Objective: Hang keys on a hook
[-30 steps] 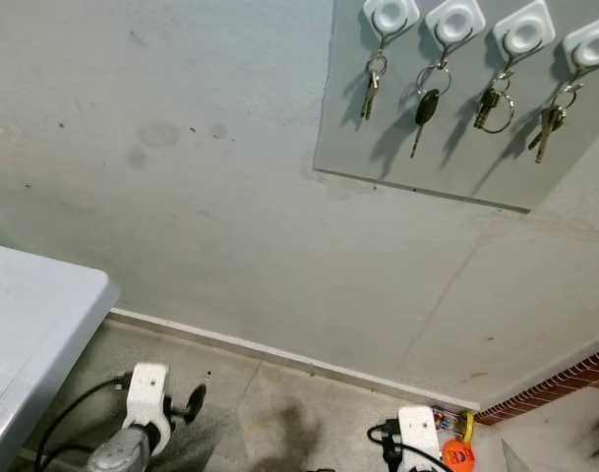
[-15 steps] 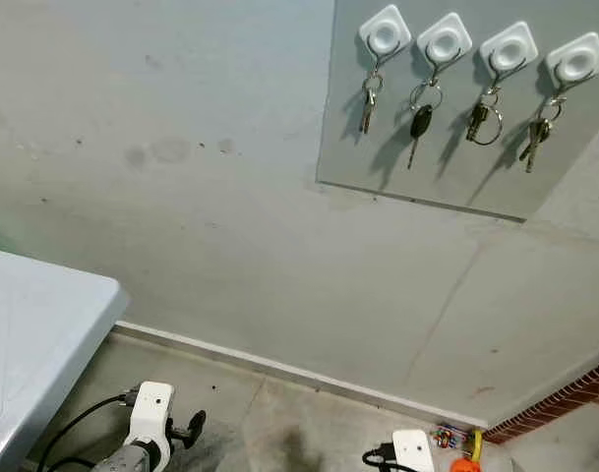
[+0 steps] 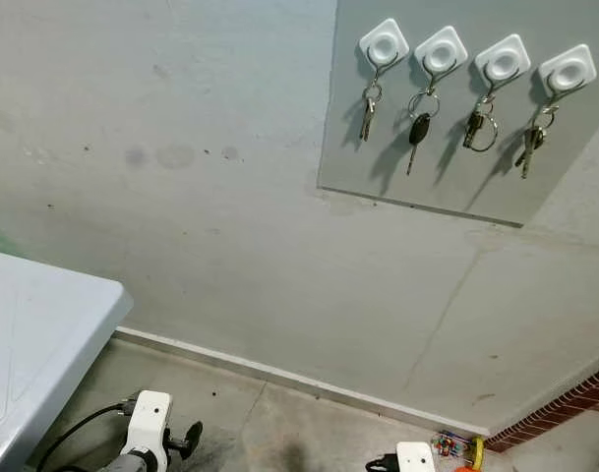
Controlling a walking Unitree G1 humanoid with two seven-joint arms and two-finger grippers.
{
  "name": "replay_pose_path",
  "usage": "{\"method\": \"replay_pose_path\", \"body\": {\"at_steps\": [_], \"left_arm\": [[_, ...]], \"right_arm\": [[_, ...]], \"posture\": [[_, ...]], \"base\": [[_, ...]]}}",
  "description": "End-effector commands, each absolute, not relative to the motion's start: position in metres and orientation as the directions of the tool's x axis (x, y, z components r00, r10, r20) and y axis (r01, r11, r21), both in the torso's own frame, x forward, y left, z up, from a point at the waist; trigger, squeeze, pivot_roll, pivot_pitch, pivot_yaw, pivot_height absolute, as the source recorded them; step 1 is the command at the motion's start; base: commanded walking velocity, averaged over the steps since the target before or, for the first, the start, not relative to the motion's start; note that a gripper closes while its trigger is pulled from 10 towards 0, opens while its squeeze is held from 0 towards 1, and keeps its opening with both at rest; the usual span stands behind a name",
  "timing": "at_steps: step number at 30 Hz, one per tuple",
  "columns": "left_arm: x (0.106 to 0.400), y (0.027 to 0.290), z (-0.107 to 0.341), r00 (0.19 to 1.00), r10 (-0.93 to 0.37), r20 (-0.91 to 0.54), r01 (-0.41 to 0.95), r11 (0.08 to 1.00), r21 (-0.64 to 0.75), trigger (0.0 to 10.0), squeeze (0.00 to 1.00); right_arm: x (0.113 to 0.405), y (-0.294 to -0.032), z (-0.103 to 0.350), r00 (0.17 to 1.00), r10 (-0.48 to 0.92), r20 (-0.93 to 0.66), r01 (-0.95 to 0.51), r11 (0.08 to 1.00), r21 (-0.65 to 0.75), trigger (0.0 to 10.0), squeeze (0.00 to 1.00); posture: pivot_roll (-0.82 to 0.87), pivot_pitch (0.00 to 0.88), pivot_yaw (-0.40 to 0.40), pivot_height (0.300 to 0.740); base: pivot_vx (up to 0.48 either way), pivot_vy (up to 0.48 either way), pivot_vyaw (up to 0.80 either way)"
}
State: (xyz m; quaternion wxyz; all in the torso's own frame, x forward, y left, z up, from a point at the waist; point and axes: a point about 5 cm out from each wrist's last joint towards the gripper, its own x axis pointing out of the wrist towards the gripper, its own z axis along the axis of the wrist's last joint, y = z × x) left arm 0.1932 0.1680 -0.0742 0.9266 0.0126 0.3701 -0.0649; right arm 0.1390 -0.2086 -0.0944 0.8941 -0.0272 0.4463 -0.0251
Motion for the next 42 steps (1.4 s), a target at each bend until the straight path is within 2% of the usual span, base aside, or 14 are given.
{"method": "replay_pose_path", "body": {"at_steps": [1,33,42], "left_arm": [[0.1911,0.1684,-0.0758,0.705,-0.115,-0.7,0.134,0.991,-0.028,10.0,0.0],[0.1883,0.1677,-0.0771,0.703,-0.121,-0.701,0.122,0.991,-0.049,10.0,0.0],[0.1876,0.1675,-0.0774,0.702,-0.121,-0.702,0.12,0.991,-0.052,10.0,0.0]], "right_arm": [[0.1374,-0.2089,-0.0953,0.59,-0.07,-0.805,0.03,0.997,-0.065,10.0,0.0],[0.1303,-0.206,-0.0982,0.577,-0.062,-0.814,0.039,0.998,-0.049,10.0,0.0],[0.1291,-0.2059,-0.0985,0.577,-0.063,-0.814,0.043,0.998,-0.046,10.0,0.0]], "posture": [[0.01,0.024,-0.011,0.74],[0.01,0.034,-0.015,0.74],[0.01,0.045,-0.017,0.74]], "base": [[0.0,0.0,0.0],[0.0,0.0,0.0],[0.0,-0.347,0.0]]}}
